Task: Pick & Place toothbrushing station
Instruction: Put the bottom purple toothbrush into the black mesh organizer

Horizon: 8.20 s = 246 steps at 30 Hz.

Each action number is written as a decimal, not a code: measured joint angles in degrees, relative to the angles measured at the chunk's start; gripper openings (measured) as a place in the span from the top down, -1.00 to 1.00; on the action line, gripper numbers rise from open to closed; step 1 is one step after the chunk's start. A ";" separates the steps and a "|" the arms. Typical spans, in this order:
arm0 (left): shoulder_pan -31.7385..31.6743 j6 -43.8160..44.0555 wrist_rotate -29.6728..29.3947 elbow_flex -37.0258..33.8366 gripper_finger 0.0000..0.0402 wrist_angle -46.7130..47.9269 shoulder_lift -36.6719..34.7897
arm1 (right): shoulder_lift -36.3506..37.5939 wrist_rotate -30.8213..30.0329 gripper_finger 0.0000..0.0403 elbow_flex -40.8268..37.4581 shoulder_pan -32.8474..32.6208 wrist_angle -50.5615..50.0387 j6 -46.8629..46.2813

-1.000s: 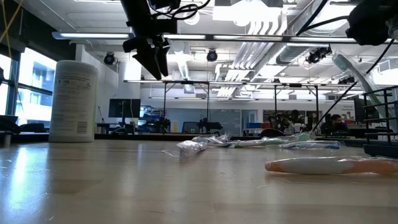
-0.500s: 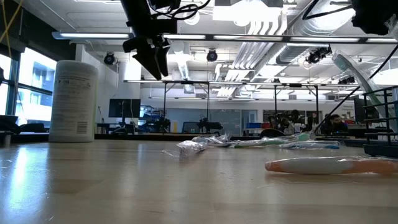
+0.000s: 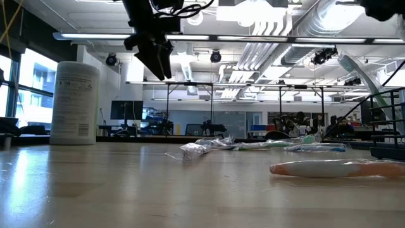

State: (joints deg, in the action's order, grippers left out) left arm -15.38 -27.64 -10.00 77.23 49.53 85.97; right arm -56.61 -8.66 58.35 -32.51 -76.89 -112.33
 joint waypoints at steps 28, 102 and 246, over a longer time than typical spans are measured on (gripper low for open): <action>12.73 29.83 15.41 -12.64 -0.28 -23.41 2.84 | -7.59 -75.49 0.95 0.08 -20.79 30.27 63.42; 46.25 10.58 -42.82 2.54 0.92 -8.21 14.38 | -18.00 -51.38 -0.03 0.02 -3.70 41.79 73.45; 32.63 -0.50 19.07 1.75 0.14 -0.56 8.66 | 9.37 -81.45 0.91 0.32 -45.84 48.13 95.53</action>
State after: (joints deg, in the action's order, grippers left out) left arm 17.26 -28.14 9.07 78.98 48.97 94.63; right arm -47.24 -90.11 58.67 -78.35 -28.76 -16.80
